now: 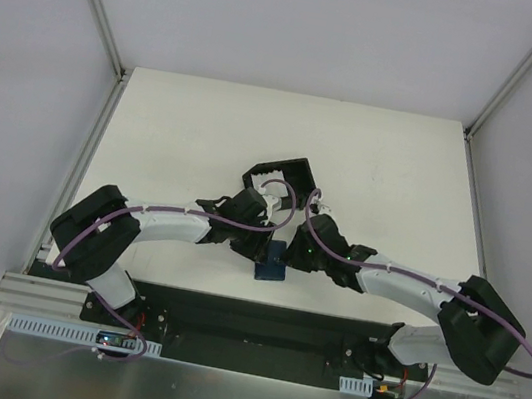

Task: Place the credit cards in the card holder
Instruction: Close the card holder at the center of the board.

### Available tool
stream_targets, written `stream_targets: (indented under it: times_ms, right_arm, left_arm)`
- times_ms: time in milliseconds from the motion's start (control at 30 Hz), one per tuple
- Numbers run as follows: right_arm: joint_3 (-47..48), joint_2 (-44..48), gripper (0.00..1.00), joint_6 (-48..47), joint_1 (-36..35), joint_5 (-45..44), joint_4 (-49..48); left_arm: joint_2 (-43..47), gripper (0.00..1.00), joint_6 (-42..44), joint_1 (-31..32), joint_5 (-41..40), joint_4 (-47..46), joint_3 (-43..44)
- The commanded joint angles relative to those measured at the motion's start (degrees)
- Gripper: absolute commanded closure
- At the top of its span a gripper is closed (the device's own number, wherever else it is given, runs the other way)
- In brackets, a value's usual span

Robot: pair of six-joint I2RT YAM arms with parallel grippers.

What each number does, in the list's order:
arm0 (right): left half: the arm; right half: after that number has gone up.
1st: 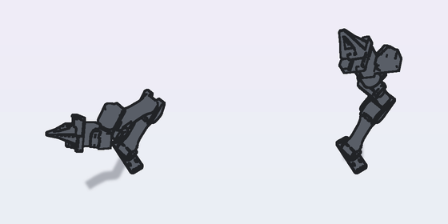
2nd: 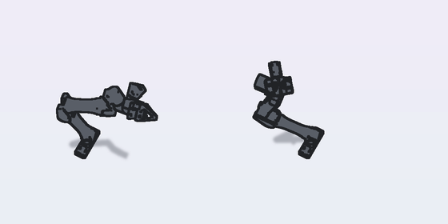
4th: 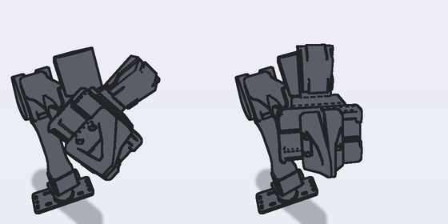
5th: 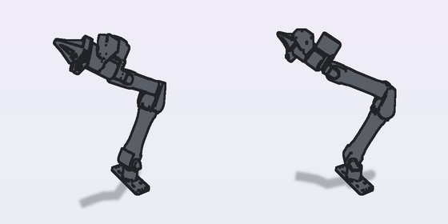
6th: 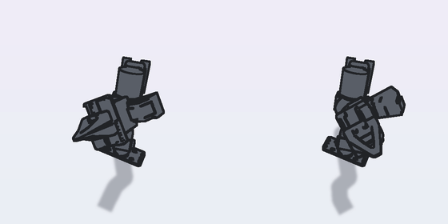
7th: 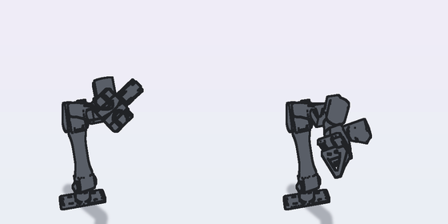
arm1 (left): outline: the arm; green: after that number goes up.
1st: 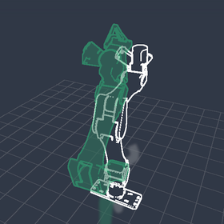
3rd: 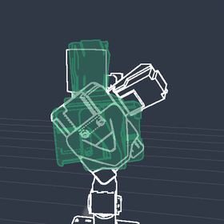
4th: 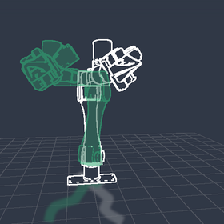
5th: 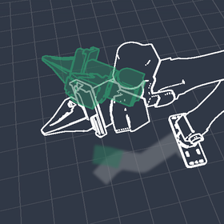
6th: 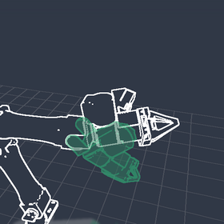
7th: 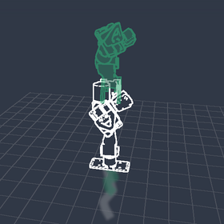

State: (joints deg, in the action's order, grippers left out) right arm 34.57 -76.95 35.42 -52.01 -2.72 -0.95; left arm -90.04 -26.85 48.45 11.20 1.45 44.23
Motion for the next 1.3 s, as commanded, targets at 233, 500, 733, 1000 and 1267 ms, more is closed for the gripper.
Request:
stream_targets:
  times_ms: [233, 500, 733, 1000, 1267]
  right_arm:
    - [2.52, -2.86, 0.87, 0.7, -0.46, 0.44, -0.19]
    - [3.93, -5.32, 0.87, 0.26, -0.46, 0.61, -1.42]
    - [3.58, -6.2, 0.87, 0.27, -0.55, 1.4, -1.69]
    - [2.61, -3.57, 0.85, 0.62, -0.73, -0.52, -1.25]
    - [2.0, 0.57, 0.82, 0.09, -0.2, -2.99, 0.69]
  left_arm:
    - [-1.81, 0.59, 1.01, 1.04, -2.5, 3.29, -0.81]
    - [-1.89, 0.59, 1.71, 1.48, -2.15, 3.64, -0.11]
    - [-2.24, 0.59, 1.71, 1.65, -2.24, 3.82, 0.16]
    - [-0.76, 0.59, 1.19, 1.56, -2.94, 4.26, 0.68]
    - [0.92, 0.52, 2.59, 1.56, -6.54, 6.63, 5.51]
